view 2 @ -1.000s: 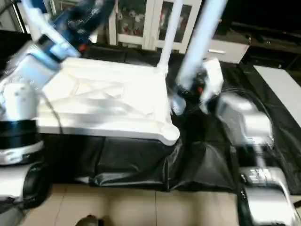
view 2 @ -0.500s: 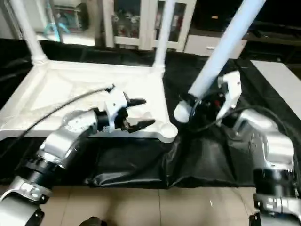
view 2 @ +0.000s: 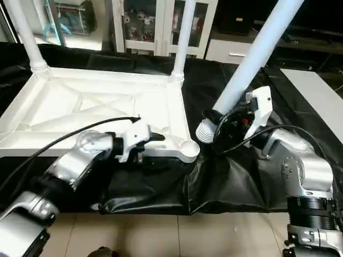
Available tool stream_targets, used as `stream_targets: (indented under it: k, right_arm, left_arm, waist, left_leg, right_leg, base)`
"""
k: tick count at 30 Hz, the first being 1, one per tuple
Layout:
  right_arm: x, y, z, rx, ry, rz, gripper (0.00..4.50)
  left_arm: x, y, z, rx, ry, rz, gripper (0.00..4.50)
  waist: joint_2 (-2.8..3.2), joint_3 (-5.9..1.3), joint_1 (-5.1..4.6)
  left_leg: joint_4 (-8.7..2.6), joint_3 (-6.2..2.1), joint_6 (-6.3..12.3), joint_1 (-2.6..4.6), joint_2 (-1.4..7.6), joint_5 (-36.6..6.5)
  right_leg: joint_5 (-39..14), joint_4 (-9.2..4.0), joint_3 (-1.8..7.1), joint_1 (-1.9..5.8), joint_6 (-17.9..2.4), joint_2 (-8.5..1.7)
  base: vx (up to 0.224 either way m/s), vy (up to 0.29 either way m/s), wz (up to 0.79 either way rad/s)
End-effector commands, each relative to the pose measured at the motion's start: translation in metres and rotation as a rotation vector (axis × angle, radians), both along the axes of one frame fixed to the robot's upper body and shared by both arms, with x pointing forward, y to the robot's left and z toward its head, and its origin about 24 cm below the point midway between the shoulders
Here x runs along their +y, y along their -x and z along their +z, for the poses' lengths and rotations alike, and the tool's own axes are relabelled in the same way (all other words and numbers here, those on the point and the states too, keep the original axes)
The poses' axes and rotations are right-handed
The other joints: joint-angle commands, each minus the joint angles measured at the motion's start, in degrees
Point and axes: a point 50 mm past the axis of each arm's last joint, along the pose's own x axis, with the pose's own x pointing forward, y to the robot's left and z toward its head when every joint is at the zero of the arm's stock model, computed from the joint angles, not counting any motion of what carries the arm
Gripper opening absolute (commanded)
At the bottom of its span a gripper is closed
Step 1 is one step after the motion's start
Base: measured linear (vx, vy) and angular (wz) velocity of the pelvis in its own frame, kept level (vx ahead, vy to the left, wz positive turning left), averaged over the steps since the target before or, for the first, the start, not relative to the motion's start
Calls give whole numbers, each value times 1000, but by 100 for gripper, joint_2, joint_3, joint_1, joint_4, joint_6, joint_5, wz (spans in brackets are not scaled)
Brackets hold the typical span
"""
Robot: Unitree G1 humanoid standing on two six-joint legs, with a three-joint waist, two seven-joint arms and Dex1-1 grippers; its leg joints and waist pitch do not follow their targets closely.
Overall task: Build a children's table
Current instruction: Rotate table base
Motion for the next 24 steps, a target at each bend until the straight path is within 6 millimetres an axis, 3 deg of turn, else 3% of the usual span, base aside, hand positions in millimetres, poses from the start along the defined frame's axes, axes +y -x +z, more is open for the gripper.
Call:
stream_targets:
  k: [1,3,4,5,7,8,9,11,13,14,16,17,18,19,20,21,22,23,24]
  right_arm:
    - [3,2,6,-25,-1,12,186]
    - [4,4,4,-21,-2,14,186]
    - [6,5,3,-18,-4,11,186]
    - [6,5,3,-17,-5,10,186]
    - [15,9,1,-33,-13,-22,186]
    - [17,10,1,-46,-1,-60,186]
    - [18,10,1,-46,2,-68,186]
    - [18,9,3,-58,12,-165,186]
    - [18,12,9,-114,8,-240,186]
    - [18,16,14,-182,88,-294,186]
    - [18,20,15,-225,154,-357,186]
    - [17,22,14,-222,148,-387,186]
    - [16,23,12,-206,129,-416,186]
    - [16,25,9,-192,114,-431,186]
    - [18,26,4,-179,104,-441,186]
    - [18,27,2,-174,101,-446,186]
    - [19,27,-1,-167,98,-453,186]
    - [20,27,-4,-160,102,-453,186]
    - [21,26,-7,-155,105,-451,186]
  left_arm:
    - [-5,-5,3,-35,-27,4,388]
    - [-7,-6,1,-17,-33,-12,388]
    - [-8,-7,0,-14,-37,-12,388]
    - [-8,-7,0,-13,-38,-12,388]
    - [-10,-14,6,-13,62,72,388]
    - [-10,-18,11,-18,132,147,388]
    - [-10,-18,12,-19,144,161,388]
    - [-5,-22,26,-44,312,297,388]
    - [0,-21,36,-90,419,401,388]
    - [9,-17,42,-112,527,507,388]
    - [21,-8,42,-95,646,628,388]
    - [26,-3,41,-79,686,663,388]
    - [28,1,38,-85,678,695,388]
    - [29,7,35,-99,667,722,388]
    - [29,11,33,-118,652,749,388]
    - [29,13,33,-122,650,760,388]
    - [29,14,32,-124,651,776,388]
    - [28,14,32,-114,665,790,388]
    - [28,14,31,-109,670,811,388]
  waist:
    - [36,-451,10]
    - [102,-453,23]
    - [73,-462,24]
    - [162,-462,35]
    - [221,-461,38]
    - [200,-471,40]
    - [236,-480,47]
    - [215,-456,48]
    - [233,-459,49]
    - [249,-444,39]
    - [248,-443,19]
    - [227,-433,-17]
    - [247,-430,-30]
    - [237,-391,-51]
    - [363,-379,-138]
    - [402,-329,-200]
    - [498,-268,-287]
    - [484,-252,-342]
    - [529,-254,-418]
  left_leg:
    - [-399,-74,-233,241,112,-1333]
    - [-400,-82,-221,240,113,-1308]
    - [-393,-81,-202,243,113,-1290]
    - [-392,-89,-208,243,105,-1280]
    - [-385,-85,-221,247,98,-1355]
    - [-383,-90,-202,235,96,-1336]
    - [-381,-99,-208,232,103,-1329]
    - [-380,-92,-164,220,103,-1350]
    - [-383,-97,-130,214,117,-1341]
    - [-396,-98,-110,210,114,-1357]
    - [-404,-111,-170,195,156,-1241]
    - [-399,-80,-106,194,114,-1281]
    - [-407,-86,-91,198,105,-1335]
    - [-581,-276,233,32,35,-1931]
    - [-597,-398,260,138,83,-2738]
    - [-633,-505,240,102,94,-3247]
    - [-708,-680,22,146,120,-4245]
    - [-776,-795,-74,206,147,-4680]
    - [-928,-1087,-180,283,233,-5236]
  right_leg:
    - [-276,-401,90,166,-1240,-218]
    - [-205,-390,88,169,-1291,-223]
    - [-117,-384,87,178,-1328,-217]
    - [-74,-379,90,177,-1343,-220]
    - [25,-385,92,178,-1404,-210]
    - [129,-371,86,192,-1458,-212]
    - [164,-348,84,203,-1491,-222]
    - [-62,-370,83,201,-1561,-228]
    - [-195,-375,89,198,-1532,-237]
    - [-439,-412,90,181,-1387,-216]
    - [-262,-372,91,201,-1314,-206]
    - [-406,-419,90,167,-1260,-178]
    - [-557,-438,93,158,-1214,-172]
    - [-1355,-471,-192,342,-1048,-220]
    - [-2229,-583,-343,342,-895,-211]
    - [-2578,-632,-459,397,-868,-178]
    - [-3069,-664,-632,496,-752,-57]
    - [-2988,-597,-661,516,-746,17]
    - [-2464,-337,-615,621,-833,99]
  base:
    - [0,0,0]
    - [0,0,0]
    - [0,0,0]
    - [0,0,0]
    - [0,0,0]
    - [0,0,0]
    - [0,0,0]
    - [0,0,0]
    - [0,0,0]
    - [0,0,0]
    - [0,0,0]
    - [0,0,0]
    - [0,0,0]
    - [-4,-16,20]
    - [-4,-16,20]
    - [10,-27,41]
    - [17,-41,53]
    - [17,-41,53]
    - [14,-55,59]
